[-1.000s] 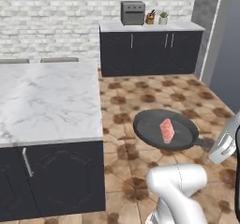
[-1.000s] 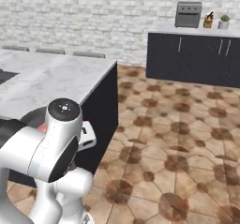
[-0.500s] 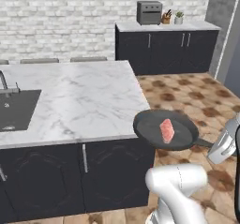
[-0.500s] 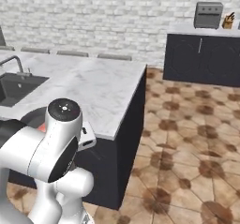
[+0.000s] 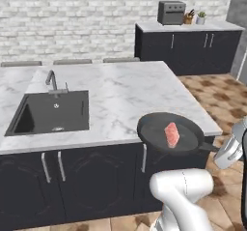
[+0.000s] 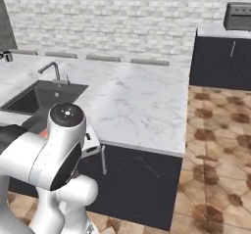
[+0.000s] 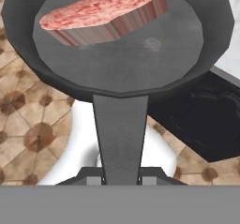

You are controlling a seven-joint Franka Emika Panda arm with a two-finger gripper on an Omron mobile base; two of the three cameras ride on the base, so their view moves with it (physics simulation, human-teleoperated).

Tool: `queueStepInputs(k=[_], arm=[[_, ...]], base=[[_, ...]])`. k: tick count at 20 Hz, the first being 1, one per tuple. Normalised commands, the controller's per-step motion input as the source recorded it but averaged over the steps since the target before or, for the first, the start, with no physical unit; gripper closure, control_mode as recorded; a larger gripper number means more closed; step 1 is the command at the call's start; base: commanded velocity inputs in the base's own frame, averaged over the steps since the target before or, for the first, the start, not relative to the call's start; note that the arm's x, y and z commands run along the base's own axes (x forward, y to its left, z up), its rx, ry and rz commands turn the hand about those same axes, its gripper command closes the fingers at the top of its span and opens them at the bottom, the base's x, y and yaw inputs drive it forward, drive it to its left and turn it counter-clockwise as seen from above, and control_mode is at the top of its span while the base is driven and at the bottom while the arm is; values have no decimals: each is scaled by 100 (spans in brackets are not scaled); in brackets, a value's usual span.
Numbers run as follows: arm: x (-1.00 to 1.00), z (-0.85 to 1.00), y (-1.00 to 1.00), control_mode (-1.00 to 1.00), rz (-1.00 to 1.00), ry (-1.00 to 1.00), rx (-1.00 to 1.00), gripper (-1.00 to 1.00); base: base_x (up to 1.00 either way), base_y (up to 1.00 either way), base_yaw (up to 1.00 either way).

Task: Pick up the pan with the steak in it and place it on the dining table. Then place the steak on the plate.

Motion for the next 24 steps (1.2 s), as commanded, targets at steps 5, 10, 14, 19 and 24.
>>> queueStepInputs(k=[5, 10, 14, 19, 24], arm=[[0, 0, 0, 100, 0, 0, 0, 100], [0, 0, 0, 100, 0, 0, 0, 100], [0, 0, 0, 100, 0, 0, 0, 100], [0, 0, 0, 100, 0, 0, 0, 100], [0, 0, 0, 100, 0, 0, 0, 100]], base=[[0, 100, -1], [0, 100, 0], [0, 100, -1], [3, 100, -3], [5, 100, -4]])
